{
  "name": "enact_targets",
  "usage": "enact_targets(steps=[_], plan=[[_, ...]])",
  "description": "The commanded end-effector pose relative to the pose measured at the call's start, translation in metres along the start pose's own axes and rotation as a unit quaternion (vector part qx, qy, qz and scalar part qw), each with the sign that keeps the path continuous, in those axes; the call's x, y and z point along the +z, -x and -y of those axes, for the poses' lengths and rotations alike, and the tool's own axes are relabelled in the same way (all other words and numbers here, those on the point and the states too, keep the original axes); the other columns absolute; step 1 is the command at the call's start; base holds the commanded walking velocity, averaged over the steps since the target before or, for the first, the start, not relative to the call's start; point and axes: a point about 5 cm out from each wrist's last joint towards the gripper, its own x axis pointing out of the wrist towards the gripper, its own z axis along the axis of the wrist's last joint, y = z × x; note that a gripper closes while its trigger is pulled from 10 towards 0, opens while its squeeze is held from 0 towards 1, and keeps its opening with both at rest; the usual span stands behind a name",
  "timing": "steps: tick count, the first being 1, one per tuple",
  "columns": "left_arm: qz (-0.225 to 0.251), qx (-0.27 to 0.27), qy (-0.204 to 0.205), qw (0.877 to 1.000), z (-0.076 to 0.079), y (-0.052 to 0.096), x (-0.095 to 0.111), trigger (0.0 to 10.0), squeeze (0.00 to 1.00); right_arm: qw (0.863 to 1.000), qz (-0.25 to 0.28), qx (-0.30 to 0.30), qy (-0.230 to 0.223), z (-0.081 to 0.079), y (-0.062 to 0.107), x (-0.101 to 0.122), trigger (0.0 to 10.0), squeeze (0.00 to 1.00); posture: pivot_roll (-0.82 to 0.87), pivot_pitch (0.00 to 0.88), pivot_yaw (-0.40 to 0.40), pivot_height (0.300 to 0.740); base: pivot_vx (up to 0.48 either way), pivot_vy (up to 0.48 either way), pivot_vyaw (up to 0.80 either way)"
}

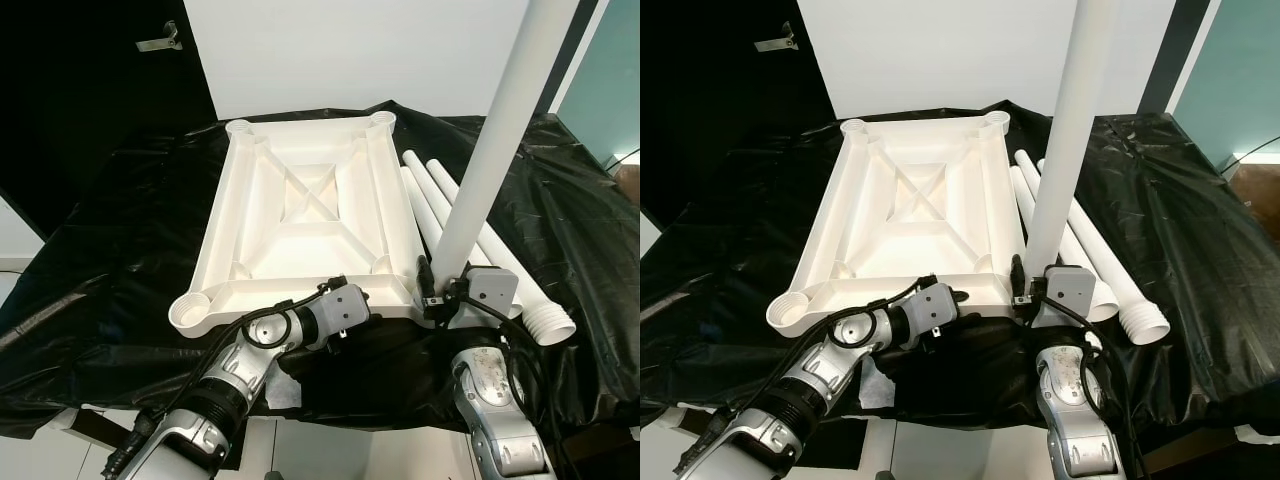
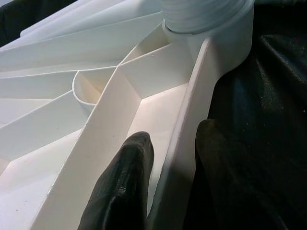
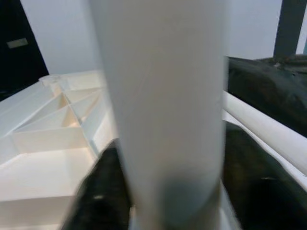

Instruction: Building children table

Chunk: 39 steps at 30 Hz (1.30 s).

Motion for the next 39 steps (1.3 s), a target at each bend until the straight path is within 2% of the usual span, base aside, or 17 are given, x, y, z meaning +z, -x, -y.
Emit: enact_targets(steps=[1, 3, 4, 9, 12, 18, 21, 25, 29, 33, 36, 37, 38, 39], plan=[[-0.045, -0.020, 0.021, 0.999, 0.011, 0.006, -0.021, 10.0, 0.00, 0.999, -0.033, -0.019, -0.001, 0.017, 0.002, -0.012, 10.0, 1.00, -0.09, 0.035, 0.047, 0.740, 0.000, 0.000, 0.00], [-0.045, -0.019, 0.021, 0.999, 0.011, 0.006, -0.021, 10.0, 0.00, 0.999, -0.029, -0.013, -0.009, 0.018, 0.002, -0.010, 10.0, 1.00, -0.09, 0.035, 0.047, 0.740, 0.000, 0.000, 0.00], [-0.045, -0.019, 0.021, 0.999, 0.011, 0.006, -0.021, 10.0, 0.00, 1.000, -0.021, 0.006, -0.005, 0.019, 0.003, -0.007, 10.0, 0.00, -0.10, 0.036, 0.046, 0.740, 0.000, 0.000, 0.00], [-0.044, -0.020, 0.021, 0.999, 0.012, 0.004, -0.020, 10.0, 0.00, 0.999, -0.009, 0.042, 0.021, 0.029, 0.006, -0.002, 10.0, 0.00, -0.11, 0.037, 0.047, 0.740, 0.000, 0.000, 0.00], [-0.044, -0.021, 0.021, 0.999, 0.012, 0.004, -0.020, 10.0, 0.00, 0.998, -0.014, 0.050, 0.022, 0.032, 0.006, -0.002, 10.0, 0.00, -0.11, 0.037, 0.049, 0.740, 0.000, 0.000, 0.00], [-0.044, -0.023, 0.020, 0.999, 0.012, 0.003, -0.020, 10.0, 0.00, 0.992, -0.037, 0.117, 0.007, 0.036, 0.003, -0.005, 10.0, 0.00, -0.12, 0.036, 0.053, 0.740, 0.000, 0.000, 0.00], [-0.044, -0.023, 0.019, 0.999, 0.011, 0.003, -0.020, 10.0, 0.00, 0.984, -0.054, 0.167, 0.003, 0.038, 0.001, -0.008, 10.0, 0.00, -0.12, 0.035, 0.055, 0.740, 0.000, 0.000, 0.00], [-0.044, -0.022, 0.018, 0.999, 0.010, 0.003, -0.020, 10.0, 0.00, 0.974, -0.064, 0.215, 0.023, 0.043, -0.003, -0.009, 10.0, 0.00, -0.12, 0.034, 0.056, 0.740, 0.000, 0.000, 0.00], [-0.045, -0.021, 0.018, 0.999, 0.009, 0.004, -0.021, 10.0, 0.00, 0.970, -0.067, 0.230, 0.028, 0.047, -0.006, -0.008, 10.0, 0.00, -0.11, 0.034, 0.057, 0.740, 0.000, 0.000, 0.00], [-0.046, -0.019, 0.018, 0.999, 0.009, 0.004, -0.021, 10.0, 0.00, 0.960, -0.061, 0.267, 0.054, 0.056, -0.018, -0.005, 10.0, 0.00, -0.10, 0.031, 0.052, 0.740, 0.000, 0.000, 0.00], [-0.046, -0.018, 0.018, 0.999, 0.009, 0.004, -0.021, 10.0, 0.00, 0.954, -0.063, 0.287, 0.056, 0.055, -0.020, -0.005, 10.0, 0.00, -0.10, 0.031, 0.051, 0.740, 0.000, 0.000, 0.00], [-0.046, -0.017, 0.018, 0.999, 0.008, 0.004, -0.021, 10.0, 0.00, 0.951, -0.068, 0.296, 0.052, 0.056, -0.021, -0.005, 2.2, 0.00, -0.10, 0.030, 0.051, 0.740, 0.000, 0.000, 0.00], [-0.046, -0.017, 0.018, 0.999, 0.008, 0.005, -0.021, 10.0, 0.00, 0.949, -0.071, 0.303, 0.049, 0.056, -0.022, -0.005, 0.0, 0.00, -0.10, 0.030, 0.051, 0.740, 0.000, 0.000, 0.00], [-0.046, -0.017, 0.018, 0.999, 0.008, 0.005, -0.021, 10.0, 0.00, 0.949, -0.071, 0.303, 0.049, 0.056, -0.022, -0.005, 0.0, 0.00, -0.10, 0.030, 0.051, 0.740, 0.000, 0.000, 0.00]])
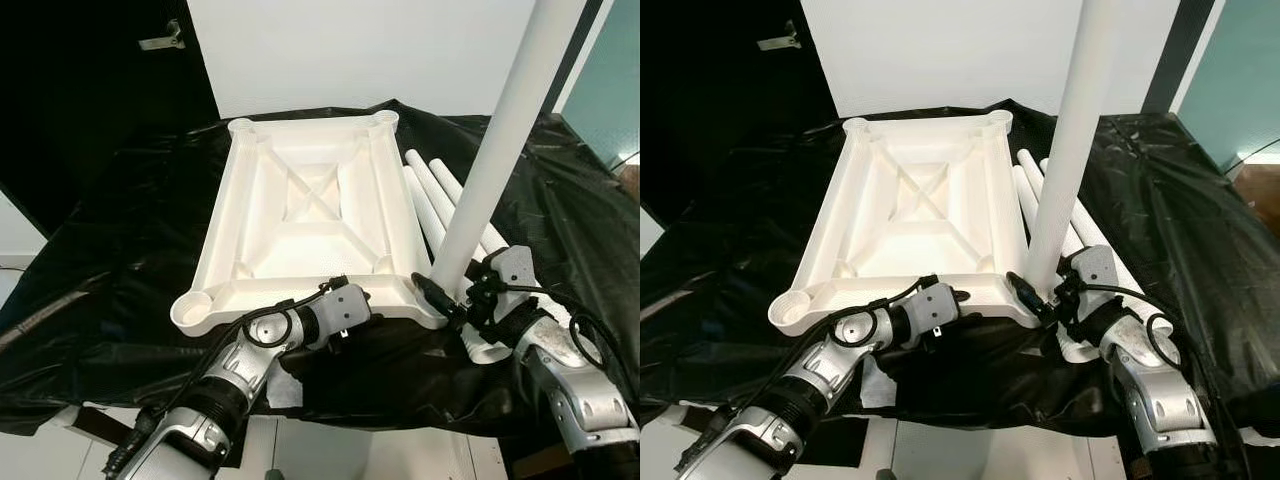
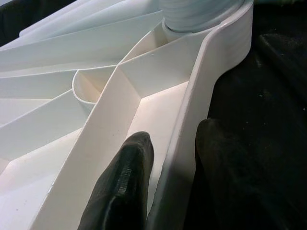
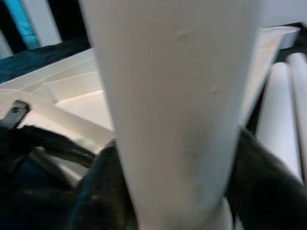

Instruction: Building children table

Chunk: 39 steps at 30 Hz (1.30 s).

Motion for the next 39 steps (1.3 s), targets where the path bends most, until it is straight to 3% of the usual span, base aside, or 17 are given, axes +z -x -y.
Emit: enact_targets(steps=[1, 6, 15, 18, 22, 24, 30, 38, 39], plan=[[-0.050, -0.015, 0.021, 0.998, 0.009, 0.007, -0.023, 10.0, 0.00, 1.000, -0.027, -0.006, -0.006, 0.010, 0.005, -0.006, 0.0, 0.00, -0.10, 0.029, 0.051, 0.740, 0.000, 0.000, 0.00], [-0.052, -0.014, 0.021, 0.998, 0.009, 0.007, -0.023, 10.0, 0.00, 0.999, -0.043, 0.028, -0.012, 0.011, 0.007, -0.009, 0.0, 0.00, -0.10, 0.029, 0.050, 0.740, 0.000, 0.000, 0.00], [-0.052, -0.017, 0.020, 0.998, 0.009, 0.006, -0.024, 10.0, 0.00, 0.998, -0.049, 0.004, -0.044, 0.022, 0.009, -0.014, 0.0, 0.00, -0.10, 0.026, 0.051, 0.740, 0.000, 0.000, 0.00], [-0.051, -0.016, 0.019, 0.998, 0.009, 0.006, -0.023, 10.0, 0.00, 0.989, -0.050, -0.133, -0.035, 0.015, 0.012, -0.023, 0.0, 0.00, -0.10, 0.024, 0.046, 0.740, 0.000, 0.000, 0.00], [-0.051, -0.015, 0.020, 0.998, 0.009, 0.006, -0.023, 10.0, 0.00, 0.983, -0.047, -0.171, -0.046, 0.005, 0.013, -0.027, 0.0, 0.00, -0.10, 0.025, 0.041, 0.740, 0.000, 0.000, 0.00], [-0.051, -0.015, 0.023, 0.998, 0.012, 0.006, -0.025, 10.0, 0.00, 0.969, -0.041, -0.227, -0.088, -0.027, 0.010, -0.032, 0.0, 0.00, -0.10, 0.028, 0.043, 0.740, 0.000, 0.000, 0.00], [-0.049, -0.018, 0.023, 0.998, 0.012, 0.005, -0.024, 10.0, 0.00, 0.960, -0.028, -0.261, -0.101, -0.036, 0.000, -0.029, 0.0, 0.00, -0.10, 0.030, 0.047, 0.740, 0.000, 0.000, 0.00], [-0.047, -0.020, 0.021, 0.998, 0.013, 0.004, -0.022, 10.0, 0.00, 0.948, 0.015, -0.308, -0.080, -0.041, -0.006, -0.022, 0.0, 0.00, -0.09, 0.034, 0.046, 0.740, 0.000, 0.000, 0.00], [-0.047, -0.019, 0.022, 0.998, 0.013, 0.005, -0.022, 10.0, 0.00, 0.948, 0.011, -0.310, -0.075, -0.043, -0.008, -0.022, 3.6, 0.00, -0.09, 0.035, 0.044, 0.740, 0.000, 0.000, 0.00]])
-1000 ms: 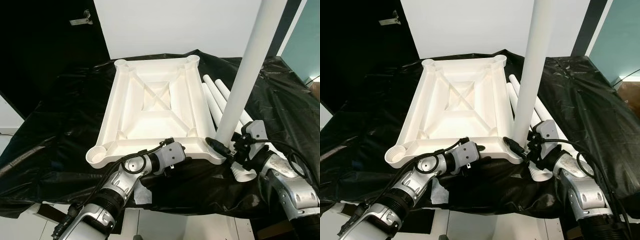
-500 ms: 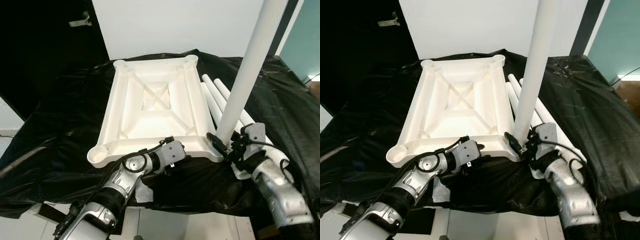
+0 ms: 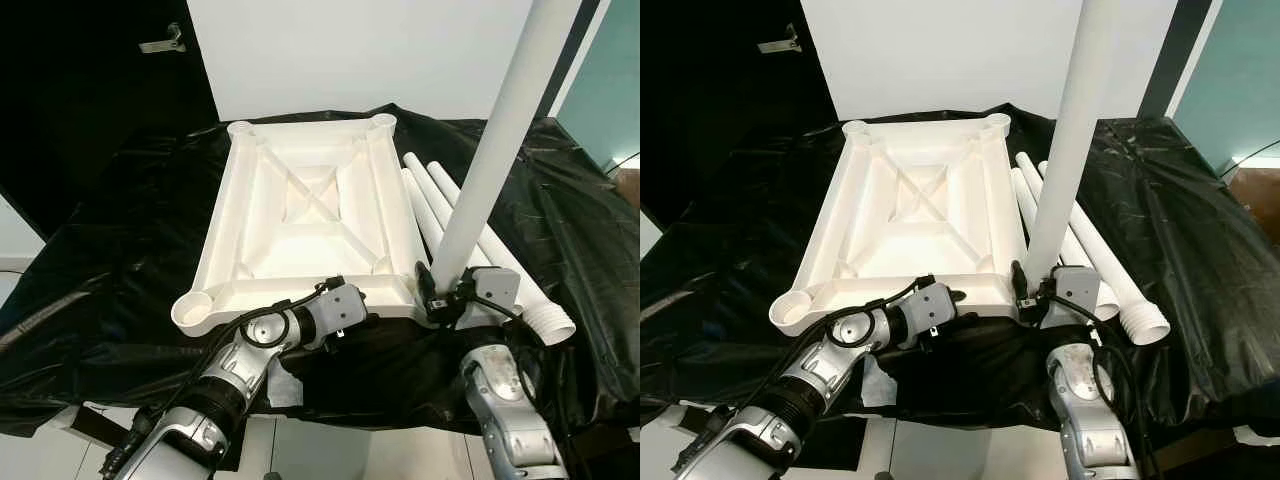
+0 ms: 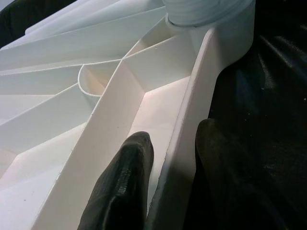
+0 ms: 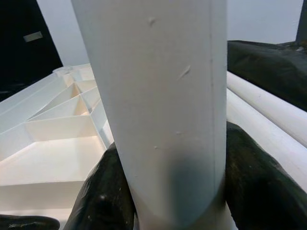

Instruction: Building children table

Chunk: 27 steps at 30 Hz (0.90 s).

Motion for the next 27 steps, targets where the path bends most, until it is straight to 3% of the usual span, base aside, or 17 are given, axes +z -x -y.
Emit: enact_targets(steps=[1, 2, 3, 7, 8, 9, 15, 16, 17, 19, 23, 25, 27], plan=[[-0.038, -0.023, 0.023, 0.999, 0.014, 0.002, -0.018, 10.0, 0.00, 0.999, -0.037, -0.025, 0.001, 0.004, 0.003, -0.014, 3.6, 0.00, -0.09, 0.035, 0.044, 0.740, 0.000, 0.000, 0.00], [-0.039, -0.022, 0.024, 0.999, 0.014, 0.003, -0.018, 10.0, 0.00, 0.999, -0.040, -0.026, 0.004, 0.002, 0.003, -0.014, 7.6, 0.00, -0.09, 0.035, 0.044, 0.740, 0.000, 0.000, 0.00], [-0.040, -0.021, 0.025, 0.999, 0.014, 0.003, -0.019, 10.0, 0.00, 0.999, -0.043, -0.021, 0.011, 0.001, 0.003, -0.014, 10.0, 0.00, -0.09, 0.033, 0.039, 0.740, 0.000, 0.000, 0.00], [-0.040, -0.020, 0.026, 0.999, 0.015, 0.004, -0.020, 10.0, 0.00, 0.999, -0.046, -0.016, 0.014, 0.004, 0.001, -0.014, 10.0, 0.00, -0.09, 0.033, 0.038, 0.740, 0.000, 0.000, 0.00], [-0.040, -0.019, 0.026, 0.999, 0.015, 0.004, -0.019, 10.0, 0.00, 0.999, -0.042, -0.012, 0.015, 0.007, 0.001, -0.012, 10.0, 0.65, -0.09, 0.031, 0.035, 0.740, 0.000, 0.000, 0.00], [-0.040, -0.018, 0.027, 0.999, 0.014, 0.003, -0.019, 10.0, 0.00, 0.999, -0.038, -0.006, 0.017, 0.012, 0.000, -0.010, 10.0, 1.00, -0.09, 0.029, 0.033, 0.740, 0.000, 0.000, 0.00], [-0.039, -0.016, 0.027, 0.999, 0.014, 0.001, -0.018, 10.0, 0.00, 0.999, -0.025, 0.012, 0.046, 0.030, -0.003, -0.004, 10.0, 1.00, -0.10, 0.028, 0.032, 0.740, 0.000, 0.000, 0.00], [-0.038, -0.016, 0.027, 0.999, 0.014, 0.001, -0.018, 10.0, 0.00, 0.998, -0.024, 0.027, 0.047, 0.032, -0.003, -0.003, 10.0, 0.00, -0.11, 0.029, 0.032, 0.740, 0.000, 0.000, 0.00], [-0.038, -0.016, 0.027, 0.999, 0.014, 0.000, -0.018, 10.0, 0.00, 0.998, -0.024, 0.038, 0.046, 0.033, -0.003, -0.002, 10.0, 0.00, -0.11, 0.029, 0.032, 0.740, 0.000, 0.000, 0.00], [-0.038, -0.018, 0.026, 0.999, 0.014, 0.000, -0.018, 10.0, 0.00, 0.992, -0.036, 0.116, 0.039, 0.037, -0.001, -0.002, 10.0, 0.00, -0.12, 0.030, 0.040, 0.740, 0.000, 0.000, 0.00], [-0.038, -0.018, 0.026, 0.999, 0.014, 0.000, -0.018, 10.0, 0.00, 0.987, -0.042, 0.147, 0.039, 0.040, 0.000, -0.002, 10.0, 0.00, -0.12, 0.030, 0.041, 0.740, 0.000, 0.000, 0.00], [-0.038, -0.021, 0.023, 0.999, 0.013, -0.001, -0.017, 10.0, 0.00, 0.973, -0.056, 0.214, 0.072, 0.055, -0.003, -0.003, 10.0, 0.00, -0.11, 0.030, 0.047, 0.740, 0.000, 0.000, 0.00], [-0.038, -0.021, 0.022, 0.999, 0.013, -0.001, -0.017, 10.0, 0.00, 0.968, -0.059, 0.229, 0.086, 0.061, -0.006, -0.002, 10.0, 0.00, -0.11, 0.030, 0.047, 0.740, 0.000, 0.000, 0.00]])
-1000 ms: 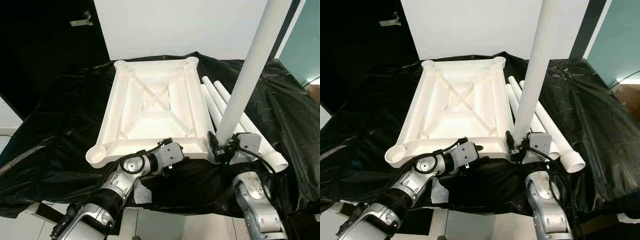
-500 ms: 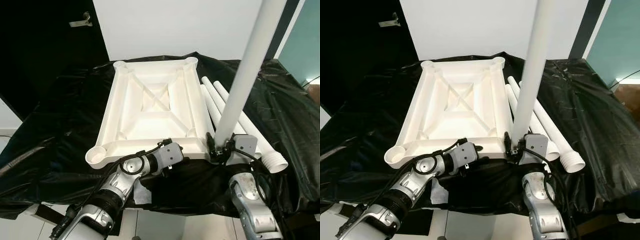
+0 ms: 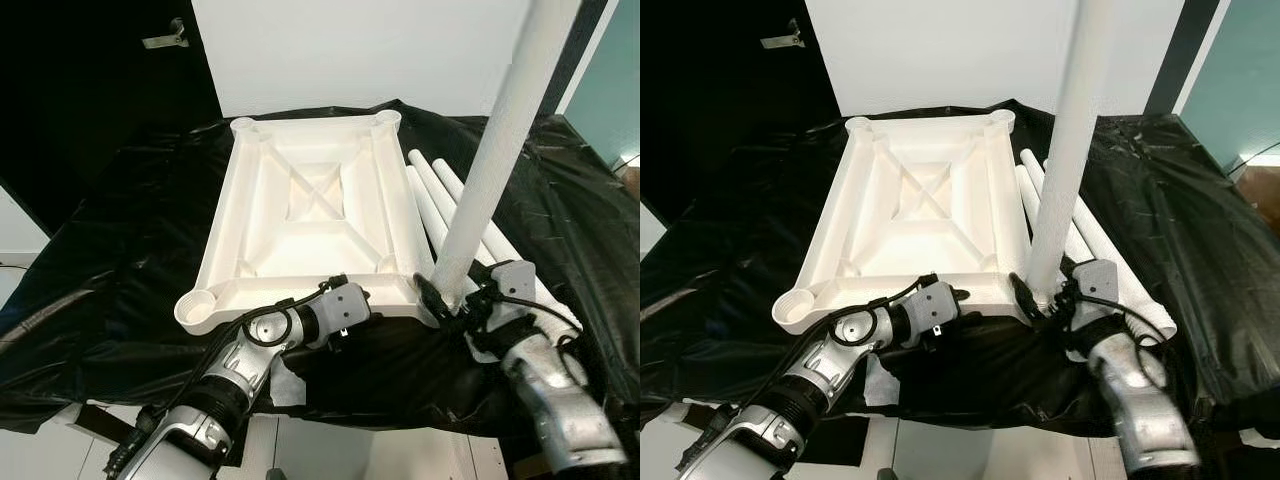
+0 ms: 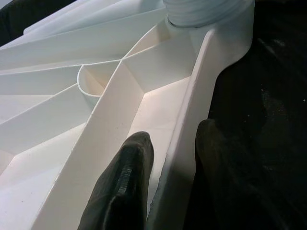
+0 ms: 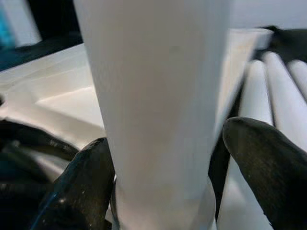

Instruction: Building children table

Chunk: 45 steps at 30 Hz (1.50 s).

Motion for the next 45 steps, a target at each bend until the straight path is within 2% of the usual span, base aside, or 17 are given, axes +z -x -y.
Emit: enact_targets(steps=[1, 7, 10, 14, 20, 29, 34, 35, 36, 37, 38, 39, 45], plan=[[-0.045, -0.018, 0.021, 0.999, 0.011, 0.004, -0.021, 10.0, 0.00, 1.000, -0.023, 0.001, 0.013, 0.018, 0.006, -0.006, 10.0, 0.00, -0.10, 0.028, 0.045, 0.740, 0.000, 0.000, 0.00], [-0.048, -0.014, 0.022, 0.999, 0.011, 0.005, -0.022, 10.0, 0.00, 0.999, -0.014, 0.027, 0.025, 0.026, -0.002, 0.000, 10.0, 0.00, -0.10, 0.028, 0.045, 0.740, 0.000, 0.000, 0.00], [-0.048, -0.013, 0.023, 0.998, 0.012, 0.007, -0.023, 10.0, 0.00, 0.999, -0.013, 0.043, 0.020, 0.025, -0.005, 0.000, 10.0, 0.00, -0.08, 0.027, 0.040, 0.740, 0.000, 0.000, 0.00], [-0.050, -0.011, 0.024, 0.998, 0.012, 0.009, -0.024, 10.0, 0.00, 0.993, -0.019, 0.117, -0.006, 0.020, -0.010, -0.001, 10.0, 0.00, -0.06, 0.029, 0.034, 0.740, 0.000, 0.000, 0.00], [-0.051, -0.009, 0.024, 0.998, 0.011, 0.011, -0.025, 10.0, 0.00, 0.986, -0.022, 0.162, -0.022, 0.020, -0.010, -0.002, 10.0, 0.00, -0.06, 0.028, 0.035, 0.740, 0.000, 0.000, 0.00], [-0.053, -0.010, 0.022, 0.998, 0.012, 0.012, -0.025, 10.0, 0.00, 0.978, -0.003, 0.208, 0.010, 0.021, -0.015, 0.008, 10.0, 0.00, -0.06, 0.027, 0.038, 0.740, 0.000, 0.000, 0.00], [-0.054, -0.011, 0.021, 0.998, 0.012, 0.012, -0.025, 10.0, 0.00, 0.976, 0.003, 0.216, 0.013, 0.022, -0.017, 0.013, 10.0, 0.00, -0.06, 0.026, 0.039, 0.740, 0.000, 0.000, 0.00], [-0.054, -0.012, 0.021, 0.998, 0.012, 0.012, -0.025, 10.0, 0.00, 0.975, 0.000, 0.220, 0.014, 0.022, -0.016, 0.013, 7.2, 0.00, -0.06, 0.026, 0.040, 0.740, 0.000, 0.000, 0.00], [-0.054, -0.012, 0.021, 0.998, 0.012, 0.012, -0.025, 10.0, 0.00, 0.975, 0.000, 0.220, 0.014, 0.022, -0.016, 0.013, 7.2, 0.00, -0.06, 0.026, 0.040, 0.740, 0.000, 0.000, 0.00], [-0.054, -0.012, 0.021, 0.998, 0.012, 0.011, -0.025, 10.0, 0.00, 0.975, -0.003, 0.222, 0.014, 0.023, -0.016, 0.013, 3.5, 0.00, -0.06, 0.026, 0.040, 0.740, 0.000, 0.000, 0.00], [-0.054, -0.012, 0.021, 0.998, 0.012, 0.011, -0.025, 10.0, 0.00, 0.975, -0.003, 0.222, 0.014, 0.023, -0.016, 0.013, 3.5, 0.00, -0.06, 0.026, 0.040, 0.740, 0.000, 0.000, 0.00], [-0.053, -0.013, 0.020, 0.998, 0.012, 0.011, -0.025, 10.0, 0.00, 0.975, -0.006, 0.222, 0.013, 0.025, -0.015, 0.012, 0.0, 0.00, -0.06, 0.026, 0.039, 0.740, 0.000, 0.000, 0.00], [-0.052, -0.012, 0.021, 0.998, 0.011, 0.010, -0.024, 10.0, 0.00, 0.981, 0.002, 0.195, -0.005, 0.032, -0.015, 0.012, 0.0, 0.00, -0.07, 0.025, 0.040, 0.740, 0.000, 0.000, 0.00]])
